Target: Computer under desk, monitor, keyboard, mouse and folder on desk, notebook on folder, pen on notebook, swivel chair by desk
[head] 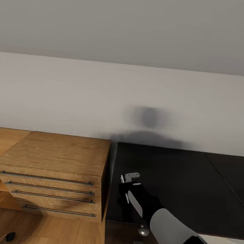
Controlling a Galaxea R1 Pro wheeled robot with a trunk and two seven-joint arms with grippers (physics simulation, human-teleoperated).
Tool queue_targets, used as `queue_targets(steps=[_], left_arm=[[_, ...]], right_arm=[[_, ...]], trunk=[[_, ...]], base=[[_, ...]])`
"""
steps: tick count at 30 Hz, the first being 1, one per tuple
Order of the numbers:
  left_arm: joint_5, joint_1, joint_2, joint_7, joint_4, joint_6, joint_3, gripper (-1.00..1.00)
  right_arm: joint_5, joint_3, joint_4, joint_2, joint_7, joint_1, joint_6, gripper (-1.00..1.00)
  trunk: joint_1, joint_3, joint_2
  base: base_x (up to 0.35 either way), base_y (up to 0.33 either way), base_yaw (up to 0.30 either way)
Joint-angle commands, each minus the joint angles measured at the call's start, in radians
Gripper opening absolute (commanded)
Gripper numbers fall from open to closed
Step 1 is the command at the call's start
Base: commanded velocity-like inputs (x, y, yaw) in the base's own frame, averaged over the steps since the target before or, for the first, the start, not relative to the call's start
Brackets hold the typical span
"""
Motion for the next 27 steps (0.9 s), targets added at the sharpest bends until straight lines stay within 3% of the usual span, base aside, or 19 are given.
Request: queue_targets(steps=[1, 8, 13, 18, 22, 23, 27], left_arm=[[0.000, 0.000, -0.001, -0.007, -0.001, -0.001, 0.004, 1.00], [-0.003, 0.000, -0.001, -0.007, 0.000, -0.002, 0.003, 1.00], [-0.016, 0.000, -0.001, -0.006, 0.001, 0.000, -0.013, 1.00], [-0.027, 0.000, -0.001, -0.005, 0.003, 0.001, -0.051, 1.00], [-0.030, 0.000, -0.001, -0.004, 0.004, 0.001, -0.060, 1.00], [-0.049, 0.000, -0.001, -0.003, 0.024, 0.002, -0.091, 1.00], [-0.075, 0.000, -0.001, 0.000, 0.064, 0.003, -0.150, 1.00]], right_arm=[[-0.020, 0.006, 0.037, 0.000, -0.009, 0.000, 0.007, -1.00], [-0.019, 0.004, 0.032, 0.000, -0.009, 0.000, 0.007, -1.00], [-0.019, -0.012, -0.074, -0.007, -0.010, 0.001, 0.011, -1.00], [-0.028, -0.045, -0.297, -0.079, -0.015, 0.020, 0.074, -1.00], [-0.062, -0.077, -0.460, -0.132, -0.025, 0.073, 0.127, -1.00], [-0.094, -0.110, -0.552, -0.170, -0.039, 0.107, 0.145, -1.00], [-0.133, -0.156, -0.619, -0.205, -0.051, 0.130, 0.156, -1.00]], trunk=[[0.000, -0.001, 0.000], [-0.015, 0.012, 0.028], [-0.034, 0.027, 0.063], [-0.054, 0.043, 0.098], [-0.069, 0.055, 0.126], [-0.073, 0.059, 0.133], [-0.088, 0.071, 0.161]], base=[[0.000, 0.000, 0.000], [0.000, 0.000, 0.000], [0.000, 0.000, 0.000], [-0.130, 0.000, 0.000], [-0.280, 0.000, 0.000], [-0.324, 0.000, 0.000], [-0.332, 0.000, 0.000]])
